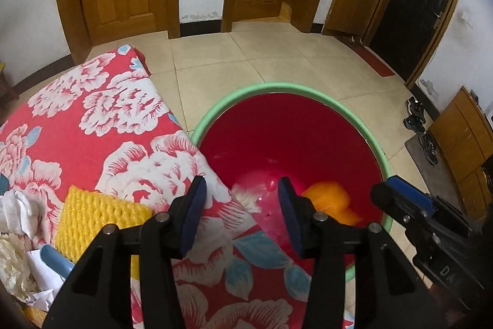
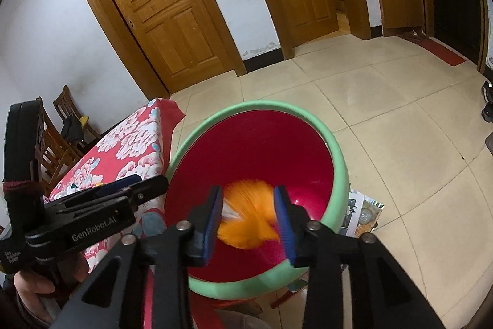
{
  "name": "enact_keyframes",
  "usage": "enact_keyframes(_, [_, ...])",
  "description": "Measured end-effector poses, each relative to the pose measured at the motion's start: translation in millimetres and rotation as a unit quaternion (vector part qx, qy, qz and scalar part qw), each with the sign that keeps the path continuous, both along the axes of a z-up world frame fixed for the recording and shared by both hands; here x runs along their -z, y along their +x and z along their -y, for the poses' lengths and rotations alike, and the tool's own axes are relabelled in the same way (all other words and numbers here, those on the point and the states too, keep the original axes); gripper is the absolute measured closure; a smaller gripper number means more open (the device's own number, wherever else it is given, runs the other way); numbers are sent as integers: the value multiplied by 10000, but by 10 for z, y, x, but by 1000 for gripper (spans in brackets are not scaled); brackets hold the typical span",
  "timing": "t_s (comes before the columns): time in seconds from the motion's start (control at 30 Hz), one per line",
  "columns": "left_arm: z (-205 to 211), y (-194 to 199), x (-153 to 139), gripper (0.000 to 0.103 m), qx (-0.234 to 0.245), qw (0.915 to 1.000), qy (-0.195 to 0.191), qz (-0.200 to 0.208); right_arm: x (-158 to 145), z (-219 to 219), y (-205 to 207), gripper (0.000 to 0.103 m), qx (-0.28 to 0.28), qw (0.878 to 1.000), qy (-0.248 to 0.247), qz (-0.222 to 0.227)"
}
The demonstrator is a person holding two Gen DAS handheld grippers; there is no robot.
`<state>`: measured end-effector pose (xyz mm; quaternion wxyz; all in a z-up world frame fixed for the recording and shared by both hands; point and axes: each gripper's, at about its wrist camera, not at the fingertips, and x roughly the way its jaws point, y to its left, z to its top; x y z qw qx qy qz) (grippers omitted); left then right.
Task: Collect trash
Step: 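Open both grippers over the red bucket, dropping bag and paper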
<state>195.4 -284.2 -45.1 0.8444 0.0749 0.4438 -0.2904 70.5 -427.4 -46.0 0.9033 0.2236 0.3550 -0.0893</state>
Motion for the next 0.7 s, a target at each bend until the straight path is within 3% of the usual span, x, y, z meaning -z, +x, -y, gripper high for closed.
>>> enact_keyframes(0.7, [-531, -373, -445, 55, -316, 9989, -332, 121, -305, -230, -317, 48, -39, 9995, 224, 215])
